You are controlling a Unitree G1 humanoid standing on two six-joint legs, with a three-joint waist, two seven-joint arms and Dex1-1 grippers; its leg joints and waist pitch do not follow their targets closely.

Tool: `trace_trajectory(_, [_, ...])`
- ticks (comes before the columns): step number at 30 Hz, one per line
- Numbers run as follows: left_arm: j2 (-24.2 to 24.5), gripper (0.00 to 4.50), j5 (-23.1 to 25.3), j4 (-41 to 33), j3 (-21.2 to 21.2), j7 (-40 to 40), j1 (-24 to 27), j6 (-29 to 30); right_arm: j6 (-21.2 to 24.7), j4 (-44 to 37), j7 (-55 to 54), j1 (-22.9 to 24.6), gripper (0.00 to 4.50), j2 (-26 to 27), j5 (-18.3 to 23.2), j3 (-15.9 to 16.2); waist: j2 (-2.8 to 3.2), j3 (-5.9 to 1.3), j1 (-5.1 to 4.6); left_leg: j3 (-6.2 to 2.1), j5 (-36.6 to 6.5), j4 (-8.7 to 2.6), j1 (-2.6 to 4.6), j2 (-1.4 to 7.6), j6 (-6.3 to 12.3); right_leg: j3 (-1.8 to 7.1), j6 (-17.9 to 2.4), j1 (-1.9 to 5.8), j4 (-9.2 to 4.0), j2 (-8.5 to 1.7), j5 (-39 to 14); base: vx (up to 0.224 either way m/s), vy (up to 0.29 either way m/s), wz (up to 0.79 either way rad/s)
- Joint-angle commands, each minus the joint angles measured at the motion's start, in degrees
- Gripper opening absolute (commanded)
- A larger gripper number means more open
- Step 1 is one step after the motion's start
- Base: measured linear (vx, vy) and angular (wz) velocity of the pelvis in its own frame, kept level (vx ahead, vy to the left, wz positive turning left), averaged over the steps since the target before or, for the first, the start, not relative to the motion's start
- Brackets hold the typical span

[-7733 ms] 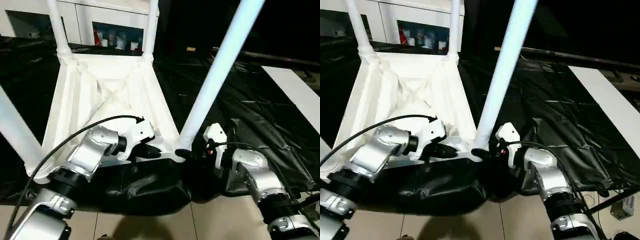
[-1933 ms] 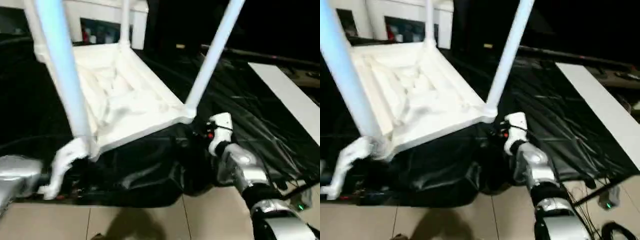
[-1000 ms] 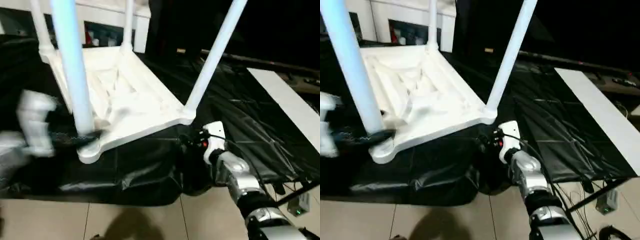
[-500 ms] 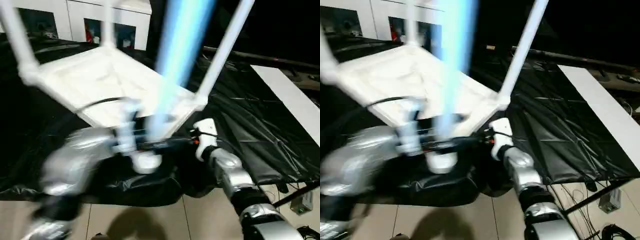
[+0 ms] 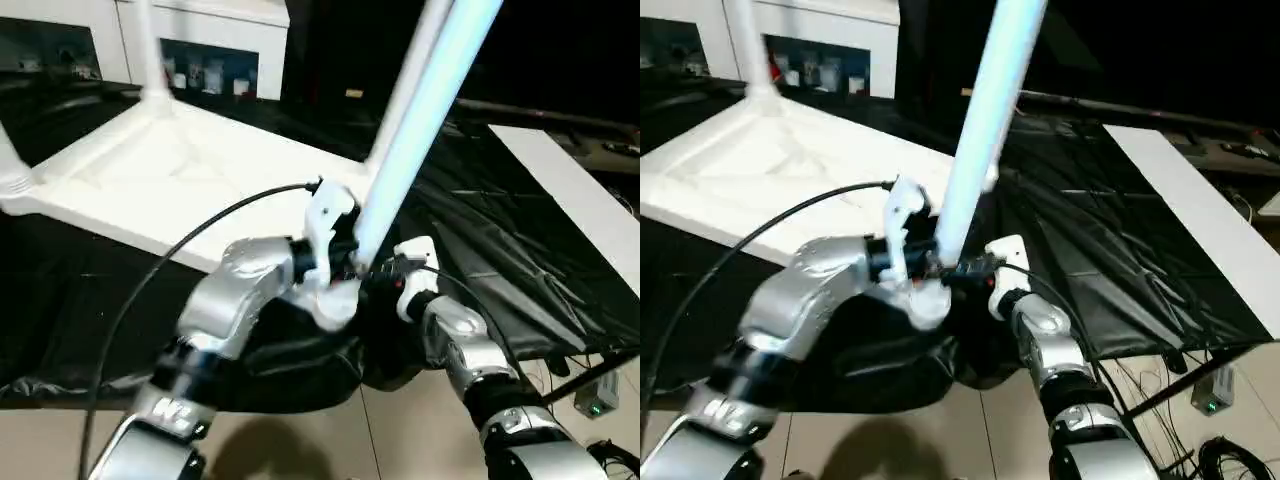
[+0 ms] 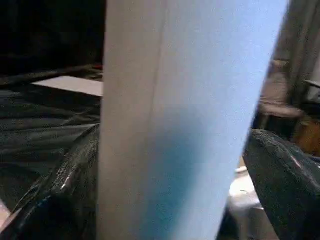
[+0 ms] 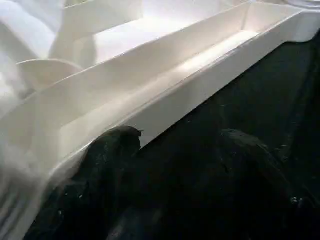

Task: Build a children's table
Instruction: Rotate table base

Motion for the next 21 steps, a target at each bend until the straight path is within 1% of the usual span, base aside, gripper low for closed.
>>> trace_trajectory(1, [-3.1, 4.47, 1.7, 2.8, -2.4, 2.0, -2.0, -2.4, 0.6, -2.2, 4.7, -0.1, 3.17, 1.9, -0.3, 3.7, 1.63, -3.56, 0.54, 0.07, -15.7, -3.90, 0.95, 0.63, -1.87, 2.48, -7.9, 2.48, -4.97, -3.82, -13.5, 0.000, 0.000, 0.00])
trace_trajectory(3, [-3.7, 4.47, 3.7, 5.4, -2.5, 4.0, -2.9, -5.4, 0.0, -1.6, 2.7, -0.6, 3.17, 1.7, -0.6, 3.0, 1.61, -3.57, 0.56, 0.02, -16.0, -3.95, 0.98, 0.65, -1.96, 2.42, -8.0, 2.45, -5.00, -3.87, -14.2, 0.000, 0.000, 0.00])
trace_trajectory(4, [-3.7, 4.47, 3.8, 5.6, -2.5, 4.2, -3.0, -5.6, 0.0, -1.6, 2.5, -0.6, 3.17, 1.7, -0.6, 2.9, 1.62, -3.59, 0.60, 0.05, -16.1, -3.91, 1.03, 0.61, -1.87, 2.44, -7.9, 2.37, -5.11, -3.87, -14.5, 0.000, 0.000, 0.00])
trace_trajectory(5, [-3.8, 4.47, 5.3, 7.8, -2.2, 5.5, -3.9, -7.9, -0.5, -1.0, 0.8, -1.2, 3.17, 1.4, -0.4, 1.6, 1.67, -3.55, 0.59, -0.02, -16.5, -3.98, 1.02, 0.61, -1.90, 2.40, -7.8, 2.36, -5.21, -3.86, -14.9, 0.000, 0.000, 0.00])
trace_trajectory(6, [-3.4, 4.47, 6.4, 9.0, -2.1, 6.5, -4.4, -9.1, -0.7, -0.7, -0.2, -1.6, 3.17, 1.0, 0.0, 0.6, 1.72, -3.60, 0.70, 0.03, -16.6, -3.87, 1.17, 0.60, -1.93, 2.43, -7.9, 2.26, -5.13, -3.90, -15.0, 0.000, 0.000, 0.00])
trace_trajectory(7, [-2.7, 4.47, 7.4, 10.6, -1.2, 8.0, -5.2, -10.9, -0.8, -1.1, -1.2, -1.8, 3.17, -0.1, 1.3, -1.5, 2.05, -3.56, 0.75, -0.03, -16.8, -3.97, 1.17, 0.64, -1.95, 2.45, -8.1, 2.24, -5.16, -3.92, -14.8, 0.000, 0.000, 0.00])
trace_trajectory(8, [-2.5, 4.47, 7.3, 10.9, -0.5, 8.3, -5.4, -11.3, -0.7, -1.7, -1.2, -1.6, 3.17, -0.8, 1.9, -2.3, 1.90, -3.66, 0.97, 0.02, -16.7, -3.85, 1.27, 0.61, -1.88, 2.44, -7.9, 2.35, -5.05, -3.90, -14.4, 0.000, 0.000, 0.00])
trace_trajectory(9, [-2.4, 4.47, 7.0, 10.9, -0.1, 8.3, -5.4, -11.4, -0.6, -1.9, -1.1, -1.5, 3.17, -1.0, 2.1, -2.5, 1.81, -3.61, 0.99, 0.03, -16.5, -3.87, 1.16, 0.59, -1.75, 2.44, -8.1, 2.37, -5.03, -3.92, -14.4, 0.000, 0.000, 0.00])
trace_trajectory(10, [-2.4, 4.47, 6.6, 10.9, 0.4, 8.2, -5.5, -11.5, -0.5, -2.5, -0.9, -1.3, 3.17, -1.4, 2.3, -2.8, 1.95, -3.58, 1.05, 0.00, -16.3, -3.89, 1.09, 0.60, -1.67, 2.41, -8.2, 2.43, -5.02, -4.02, -14.6, 0.000, 0.000, 0.00])
trace_trajectory(11, [-2.5, 4.47, 6.2, 11.2, 1.0, 7.9, -5.5, -12.4, -0.2, -3.6, -0.4, -0.7, 3.17, -2.0, 2.6, -3.3, 2.02, -3.57, 1.18, 0.03, -15.9, -3.86, 1.07, 0.69, -1.52, 2.41, -8.8, 2.43, -5.04, -4.12, -14.1, 0.000, 0.000, 0.00])
trace_trajectory(12, [-2.5, 4.47, 6.1, 11.1, 1.1, 7.7, -5.4, -12.6, -0.1, -3.9, -0.4, -0.5, 3.17, -2.1, 2.7, -3.4, 1.97, -3.57, 1.21, 0.07, -15.7, -3.83, 1.00, 0.67, -1.38, 2.41, -8.9, 2.49, -5.00, -4.09, -13.7, 0.000, 0.000, 0.00])
trace_trajectory(13, [-2.7, 4.47, 5.2, 10.9, 1.8, 7.0, -5.0, -13.9, 0.3, -5.4, -0.1, 0.3, 3.17, -2.7, 3.1, -3.8, 2.06, -3.53, 1.34, 0.08, -15.1, -3.87, 1.02, 0.69, -1.13, 2.41, -9.0, 2.51, -4.96, -4.10, -13.0, 0.000, 0.000, 0.00])
trace_trajectory(14, [-3.1, 4.47, 4.4, 10.0, 2.7, 7.1, -3.8, -14.9, 0.7, -7.7, -0.5, 1.6, 3.17, -3.4, 3.4, -4.5, 2.01, -3.58, 1.45, 0.12, -14.1, -3.79, 1.00, 0.67, -0.96, 2.43, -9.1, 2.59, -4.81, -4.08, -12.1, 0.000, 0.000, 0.00])
trace_trajectory(15, [-3.1, 4.47, 4.4, 9.9, 2.8, 7.1, -3.7, -15.0, 0.7, -7.9, -0.6, 1.7, 3.17, -3.5, 3.5, -4.6, 1.97, -3.51, 1.61, 0.18, -13.6, -3.77, 0.93, 0.62, -0.80, 2.48, -9.1, 2.66, -4.82, -4.06, -11.4, 0.000, 0.000, 0.00])
trace_trajectory(16, [-3.2, 4.47, 4.0, 9.0, 3.2, 7.2, -2.8, -15.5, 0.9, -9.5, -1.2, 2.6, 3.17, -3.9, 3.4, -4.8, 2.57, -3.61, 1.78, 0.14, -12.9, -3.79, 1.03, 0.74, -0.86, 2.50, -9.4, 2.71, -4.67, -4.03, -9.4, 0.000, 0.000, 0.00])
trace_trajectory(17, [-3.3, 4.47, 3.8, 8.9, 3.5, 7.2, -2.3, -16.3, 1.0, -10.5, -1.6, 3.1, 3.17, -4.1, 3.3, -4.9, 2.32, -3.64, 2.00, 0.24, -12.1, -3.75, 1.00, 0.68, -0.56, 2.45, -9.7, 2.82, -4.49, -3.90, -7.8, 0.000, 0.000, 0.00])
trace_trajectory(18, [-3.0, 4.47, 1.5, 4.2, 4.1, 6.4, 1.1, -14.4, 3.2, -16.3, -2.8, 5.9, 3.17, -4.3, 4.0, -5.6, 2.92, -3.69, 2.13, 0.22, -12.0, -3.73, 1.06, 0.65, -0.57, 2.48, -9.9, 2.79, -4.28, -3.93, -7.2, 0.000, 0.000, 0.00])
trace_trajectory(19, [-2.5, 4.47, -0.1, 0.7, 4.3, 5.9, 3.6, -12.2, 5.0, -20.5, -3.5, 7.9, 3.17, -4.5, 4.5, -6.0, 2.78, -3.63, 2.45, 0.18, -11.2, -3.83, 0.96, 0.86, -0.49, 2.53, -10.1, 3.15, -4.11, -4.02, -5.2, 0.000, 0.000, 0.00])
trace_trajectory(20, [-1.3, 4.47, -0.1, -2.7, 3.8, 6.0, 6.0, -9.5, 6.7, -24.9, -4.1, 10.0, 3.17, -4.6, 5.2, -6.4, 2.87, -3.62, 2.56, 0.22, -10.6, -3.89, 0.95, 0.83, -0.12, 2.54, -10.5, 3.12, -3.84, -3.84, -3.1, 0.000, 0.000, 0.00])
trace_trajectory(21, [-0.6, 4.47, 0.5, -4.0, 3.3, 6.3, 6.9, -8.4, 7.5, -26.9, -4.2, 11.1, 3.17, -4.7, 5.7, -6.5, 3.07, -3.61, 2.55, 0.28, -11.2, -3.91, 1.15, 0.93, -0.05, 2.54, -10.4, 2.96, -3.85, -3.76, -3.0, 0.000, 0.000, 0.00])
